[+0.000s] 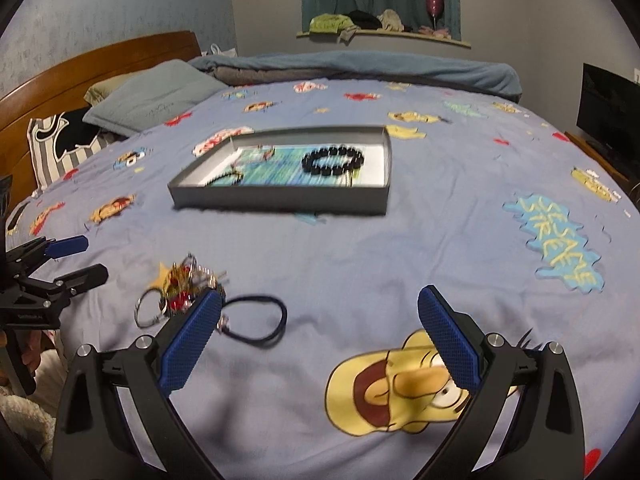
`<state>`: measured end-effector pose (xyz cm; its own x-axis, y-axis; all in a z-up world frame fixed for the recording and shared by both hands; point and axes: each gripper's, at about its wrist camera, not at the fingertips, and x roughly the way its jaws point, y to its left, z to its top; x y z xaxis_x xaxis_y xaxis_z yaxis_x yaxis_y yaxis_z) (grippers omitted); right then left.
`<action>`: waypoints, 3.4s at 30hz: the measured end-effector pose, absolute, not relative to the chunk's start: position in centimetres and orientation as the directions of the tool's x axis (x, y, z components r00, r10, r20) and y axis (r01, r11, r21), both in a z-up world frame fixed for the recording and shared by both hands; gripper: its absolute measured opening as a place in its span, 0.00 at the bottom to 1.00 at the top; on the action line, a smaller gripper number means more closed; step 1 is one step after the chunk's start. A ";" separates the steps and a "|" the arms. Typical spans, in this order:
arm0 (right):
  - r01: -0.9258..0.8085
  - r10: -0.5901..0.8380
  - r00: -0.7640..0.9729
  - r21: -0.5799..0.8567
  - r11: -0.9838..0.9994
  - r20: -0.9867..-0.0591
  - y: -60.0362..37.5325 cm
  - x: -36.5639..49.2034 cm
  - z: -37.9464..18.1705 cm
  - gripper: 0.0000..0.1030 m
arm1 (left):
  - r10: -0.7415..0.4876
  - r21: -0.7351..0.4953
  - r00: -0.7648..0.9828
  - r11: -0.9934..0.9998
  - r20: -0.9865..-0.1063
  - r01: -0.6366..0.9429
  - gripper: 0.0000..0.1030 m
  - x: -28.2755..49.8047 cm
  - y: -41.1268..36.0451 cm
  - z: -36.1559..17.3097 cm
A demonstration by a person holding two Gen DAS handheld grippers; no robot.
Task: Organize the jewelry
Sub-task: 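Move both open grippers back over the remaining jewelry, then grasp the silver bangle with the left gripper while the right grasps the black hair tie, then carry the silver bangle and black hair tie into the tray and release both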
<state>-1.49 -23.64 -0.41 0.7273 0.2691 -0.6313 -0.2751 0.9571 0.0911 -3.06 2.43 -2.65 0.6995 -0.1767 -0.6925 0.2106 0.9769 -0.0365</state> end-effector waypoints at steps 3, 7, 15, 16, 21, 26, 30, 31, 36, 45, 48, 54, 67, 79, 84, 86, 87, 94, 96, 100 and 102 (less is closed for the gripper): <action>-0.282 0.278 0.712 0.099 0.954 -0.645 -23.4 -1.6 -1.4 0.94 | -0.173 -0.022 0.691 0.975 -0.702 0.221 0.90 -3.1 1.8 -3.6; -0.291 0.285 0.697 0.104 0.951 -0.658 -23.0 -1.7 -2.4 0.95 | -0.200 -0.027 0.675 0.966 -0.710 0.258 0.90 -3.3 0.9 -4.4; -0.326 0.313 0.675 0.111 0.939 -0.668 -22.2 -1.8 -3.5 0.94 | -0.261 -0.032 0.640 0.938 -0.722 0.346 0.86 -3.2 -1.3 -5.5; -0.332 0.318 0.674 0.111 0.937 -0.667 -22.1 -1.9 -3.6 0.94 | -0.268 -0.033 0.634 0.933 -0.725 0.358 0.82 -3.2 -1.5 -5.6; -0.348 0.326 0.670 0.105 0.932 -0.667 -21.9 -1.8 -3.9 0.85 | -0.279 -0.022 0.625 0.922 -0.729 0.386 0.74 -3.1 -2.2 -6.1; -0.349 0.337 0.649 0.127 0.929 -0.682 -21.9 -1.4 -3.9 0.56 | -0.307 -0.045 0.612 0.913 -0.729 0.405 0.71 -2.9 -1.8 -5.9; -0.351 0.344 0.642 0.136 0.926 -0.685 -22.2 -1.1 -3.7 0.43 | -0.347 -0.087 0.591 0.902 -0.729 0.422 0.70 -2.6 -1.3 -5.7; -0.351 0.343 0.640 0.136 0.927 -0.687 -22.2 -1.0 -3.7 0.40 | -0.344 -0.087 0.589 0.904 -0.731 0.419 0.68 -2.4 -1.3 -5.8; -0.352 0.346 0.629 0.142 0.925 -0.696 -22.0 -0.7 -4.0 0.37 | -0.329 -0.065 0.592 0.905 -0.736 0.421 0.58 -2.1 -1.6 -6.2; -0.366 0.355 0.621 0.142 0.920 -0.699 -21.5 -0.1 -4.3 0.15 | -0.314 -0.006 0.603 0.890 -0.734 0.456 0.47 -2.5 -2.4 -6.5; -0.370 0.360 0.625 0.143 0.918 -0.693 -21.6 -0.1 -4.1 0.05 | -0.311 -0.001 0.606 0.890 -0.732 0.456 0.47 -2.6 -2.2 -6.3; -0.378 0.366 0.654 0.132 0.916 -0.662 -21.9 -0.4 -3.2 0.03 | -0.318 -0.004 0.634 0.895 -0.705 0.445 0.47 -2.8 -1.3 -4.6; -0.360 0.346 0.759 0.088 0.929 -0.552 -23.0 1.8 2.5 0.03 | -0.259 0.023 0.720 0.934 -0.643 0.357 0.47 0.9 1.3 -0.1; -0.305 0.305 0.815 0.082 0.949 -0.492 -23.1 8.2 5.2 0.03 | -0.235 0.049 0.744 0.940 -0.625 0.338 0.47 7.8 0.8 1.7; -0.289 0.291 0.808 0.086 0.954 -0.513 -22.3 11.4 4.0 0.03 | -0.236 0.058 0.733 0.934 -0.638 0.351 0.47 10.8 -0.5 1.1; -0.283 0.287 0.801 0.091 0.955 -0.525 -21.9 12.6 3.2 0.03 | -0.242 0.051 0.716 0.931 -0.655 0.361 0.47 12.5 -1.2 0.6; -0.281 0.286 0.797 0.092 0.955 -0.532 -21.7 13.1 2.9 0.03 | -0.247 0.046 0.708 0.929 -0.662 0.366 0.47 13.1 -1.5 0.4; -0.287 0.309 0.726 0.137 0.948 -0.614 -20.7 16.1 -0.3 0.03 | -0.269 0.010 0.610 0.911 -0.745 0.413 0.47 17.0 -3.8 -2.0; -0.283 0.309 0.710 0.145 0.948 -0.633 -20.6 16.5 -1.0 0.03 | -0.263 0.008 0.590 0.910 -0.763 0.415 0.47 17.7 -4.1 -2.5; -0.280 0.308 0.678 0.153 0.948 -0.667 -20.5 17.0 -1.8 0.03 | -0.269 -0.009 0.559 0.906 -0.785 0.424 0.47 18.5 -4.4 -3.4; -0.280 0.307 0.668 0.153 0.948 -0.678 -20.4 17.2 -2.0 0.03 | -0.272 -0.020 0.541 0.905 -0.796 0.426 0.47 18.8 -4.5 -3.7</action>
<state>17.20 -20.39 -2.04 0.6681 0.3066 -0.6780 -0.2796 0.9478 0.1531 18.82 -4.55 -3.73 0.5405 -0.2716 -0.7963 0.4257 0.9046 -0.0196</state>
